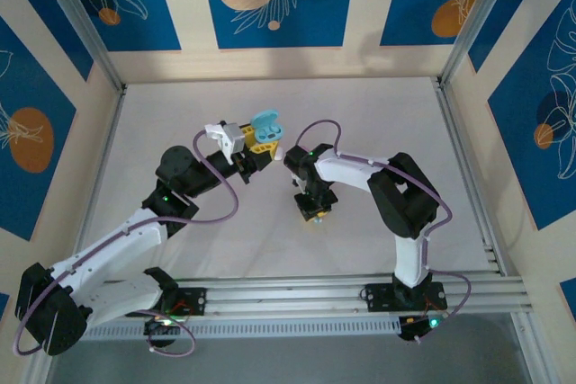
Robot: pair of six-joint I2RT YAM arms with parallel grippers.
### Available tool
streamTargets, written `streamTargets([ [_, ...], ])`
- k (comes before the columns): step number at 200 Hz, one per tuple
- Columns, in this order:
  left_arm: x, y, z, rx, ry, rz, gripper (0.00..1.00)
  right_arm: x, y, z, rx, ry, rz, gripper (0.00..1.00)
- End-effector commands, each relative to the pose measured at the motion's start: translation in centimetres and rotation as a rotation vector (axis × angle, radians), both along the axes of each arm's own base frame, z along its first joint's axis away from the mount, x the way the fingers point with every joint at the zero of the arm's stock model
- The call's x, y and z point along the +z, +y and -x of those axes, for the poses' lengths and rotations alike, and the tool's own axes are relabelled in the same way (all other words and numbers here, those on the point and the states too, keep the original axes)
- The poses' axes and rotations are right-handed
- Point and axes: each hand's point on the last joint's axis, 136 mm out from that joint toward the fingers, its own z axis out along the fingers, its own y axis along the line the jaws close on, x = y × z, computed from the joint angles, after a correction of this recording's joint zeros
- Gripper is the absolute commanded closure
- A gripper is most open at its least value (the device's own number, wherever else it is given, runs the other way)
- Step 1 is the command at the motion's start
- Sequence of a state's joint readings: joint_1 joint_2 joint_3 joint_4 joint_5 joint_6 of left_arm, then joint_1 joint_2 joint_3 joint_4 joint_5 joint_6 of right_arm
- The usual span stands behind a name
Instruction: Insert the wireless bluetooth earbuds into the charging case
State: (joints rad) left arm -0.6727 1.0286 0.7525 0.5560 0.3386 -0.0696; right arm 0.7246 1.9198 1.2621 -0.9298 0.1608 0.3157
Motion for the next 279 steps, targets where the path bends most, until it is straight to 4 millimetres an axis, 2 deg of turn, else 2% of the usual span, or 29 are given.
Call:
streamTargets([
  [1, 1.1, 0.1, 0.4, -0.004, -0.023, 0.021, 0.65, -0.2, -0.7, 1.4, 0.038, 0.046, 0.033, 0.74],
  [90, 1.1, -0.1, 0.4, -0.009, -0.019, 0.020, 0.65, 0.0, -0.4, 1.6, 0.082, 0.042, 0.016, 0.76],
  [127, 0.8, 0.0, 0.2, -0.002, -0.016, 0.017, 0.65, 2.4, 0.4, 0.5, 0.047, -0.026, -0.057, 0.80],
  [156, 0.5, 0.0, 0.1, 0.006, -0.013, 0.012, 0.65, 5.8, 1.4, -0.5, -0.001, -0.075, -0.190, 0.80],
  [193, -0.1, 0.0, -0.3, 0.025, -0.007, 0.000, 0.65, 11.4, 2.7, -1.2, -0.084, -0.095, -0.421, 0.80],
  [244, -1.4, 0.0, -0.9, 0.046, 0.002, -0.024, 0.65, 21.9, 3.0, -2.4, -0.207, -0.176, -0.818, 0.79],
  [279, -2.5, -0.5, -1.1, 0.034, 0.012, -0.046, 0.65, 28.7, 2.7, -2.1, -0.219, -0.218, -1.030, 0.79],
])
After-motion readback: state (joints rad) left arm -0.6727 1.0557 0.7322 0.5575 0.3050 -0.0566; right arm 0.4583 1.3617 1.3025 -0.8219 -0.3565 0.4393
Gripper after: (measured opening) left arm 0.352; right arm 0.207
